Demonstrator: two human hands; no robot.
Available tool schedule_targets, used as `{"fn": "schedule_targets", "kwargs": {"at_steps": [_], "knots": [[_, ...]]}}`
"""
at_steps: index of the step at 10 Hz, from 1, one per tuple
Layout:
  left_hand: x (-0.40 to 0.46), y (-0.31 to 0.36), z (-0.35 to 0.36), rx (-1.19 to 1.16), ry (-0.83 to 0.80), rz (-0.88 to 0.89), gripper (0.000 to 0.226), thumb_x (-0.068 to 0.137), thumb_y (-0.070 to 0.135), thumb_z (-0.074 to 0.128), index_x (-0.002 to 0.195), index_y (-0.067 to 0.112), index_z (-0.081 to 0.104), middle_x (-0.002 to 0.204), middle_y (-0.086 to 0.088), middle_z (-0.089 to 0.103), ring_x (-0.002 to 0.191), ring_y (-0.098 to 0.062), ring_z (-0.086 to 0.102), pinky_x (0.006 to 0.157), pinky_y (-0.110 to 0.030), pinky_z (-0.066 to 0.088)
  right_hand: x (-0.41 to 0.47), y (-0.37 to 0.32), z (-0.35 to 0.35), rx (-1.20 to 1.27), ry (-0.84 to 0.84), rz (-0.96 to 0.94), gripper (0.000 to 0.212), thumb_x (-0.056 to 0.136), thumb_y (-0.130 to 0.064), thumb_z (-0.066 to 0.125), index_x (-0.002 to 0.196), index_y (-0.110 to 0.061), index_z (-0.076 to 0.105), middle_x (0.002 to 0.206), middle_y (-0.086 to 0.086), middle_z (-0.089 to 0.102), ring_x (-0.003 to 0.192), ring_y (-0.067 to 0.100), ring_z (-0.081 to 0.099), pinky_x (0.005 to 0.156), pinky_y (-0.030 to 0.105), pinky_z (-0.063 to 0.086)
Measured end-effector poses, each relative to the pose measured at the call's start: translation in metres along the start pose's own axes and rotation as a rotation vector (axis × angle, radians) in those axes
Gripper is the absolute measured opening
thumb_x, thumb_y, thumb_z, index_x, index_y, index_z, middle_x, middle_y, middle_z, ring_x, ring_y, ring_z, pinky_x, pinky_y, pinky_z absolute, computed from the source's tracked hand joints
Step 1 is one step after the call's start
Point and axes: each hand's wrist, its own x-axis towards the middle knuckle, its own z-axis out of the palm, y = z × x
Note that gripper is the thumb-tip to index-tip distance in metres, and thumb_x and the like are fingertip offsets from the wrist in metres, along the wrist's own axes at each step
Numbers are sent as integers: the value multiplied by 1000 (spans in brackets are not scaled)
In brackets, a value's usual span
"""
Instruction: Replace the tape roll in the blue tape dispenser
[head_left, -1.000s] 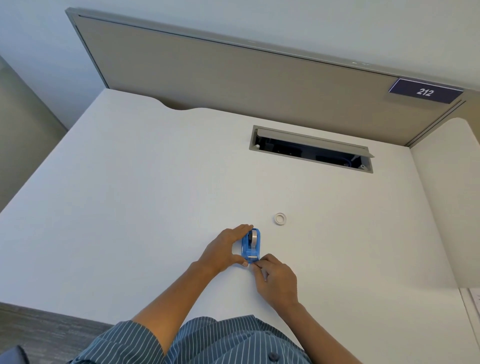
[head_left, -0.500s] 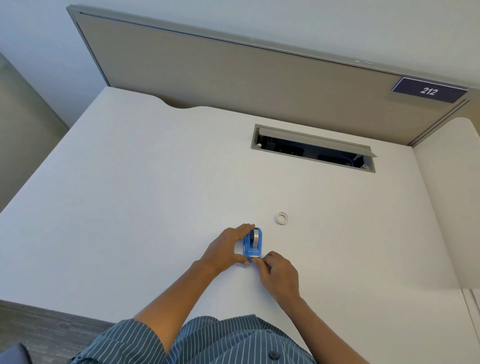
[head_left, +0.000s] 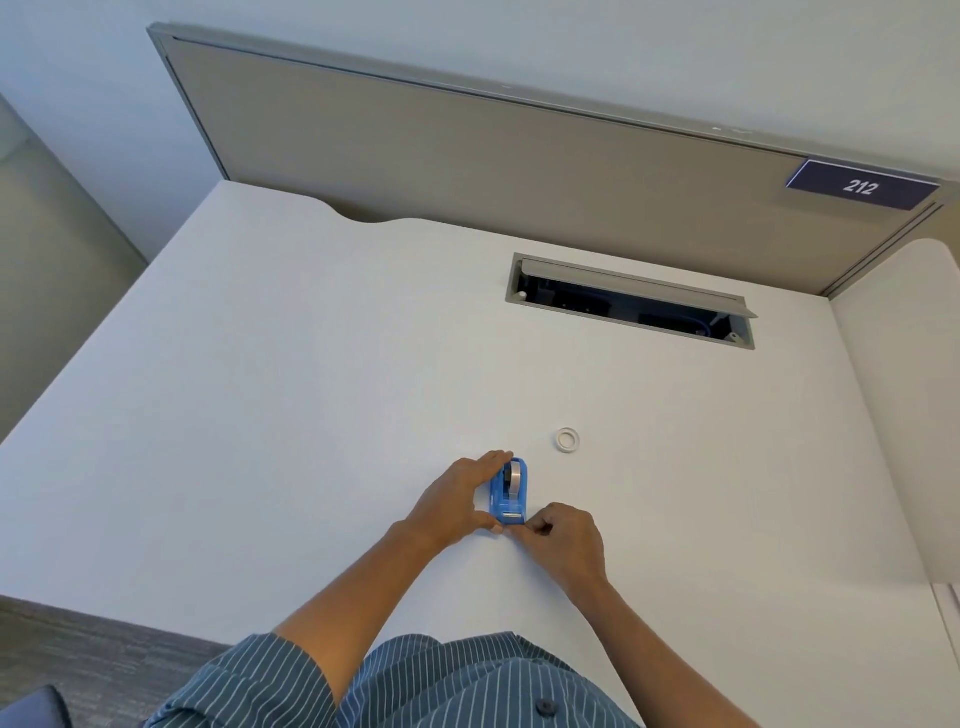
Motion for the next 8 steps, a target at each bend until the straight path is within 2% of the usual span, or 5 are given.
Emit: {"fn": "schedule_targets", "kwargs": {"at_steps": [3,5,6,7,8], "knots": [[-5,6,-1,18,-11,-19,108,80,21,92,166,35,28,167,6,42,146,-15,42,116,-33,46,1,-7,1,31,-2,24,59,63,-66,91,62,-12,65,63,1,66,54,8,48,51,25,37],[-22,11,2,-65,25,-60,132,85,22,89,165,46,-14,162,7,44,118,-12,54,93,-20,53,-7,5,-10,173,-127,-94,22,69,-22,98,76,-18,78,77,0,78,64,7,60,68,32,57],[-28,13,2,-75,55,-48,131,85,35,88,165,42,-16,166,6,41,133,-13,52,102,-25,55,-11,17,-19,224,-113,-149,26,70,-24,100,85,-19,80,86,1,78,68,12,65,68,20,54],[-41,11,7,55,223,34,103,91,69,65,169,38,4,160,9,45,140,-11,48,111,-32,52,-9,30,-29,179,22,-205,22,84,-30,92,92,-17,76,91,-1,73,78,16,68,74,23,55],[-42,10,13,178,395,85,89,97,75,39,169,27,17,168,5,38,155,-13,35,120,-37,46,-7,35,-41,66,134,-228,24,98,-34,77,110,-15,73,107,-3,68,97,15,65,89,33,56]]}}
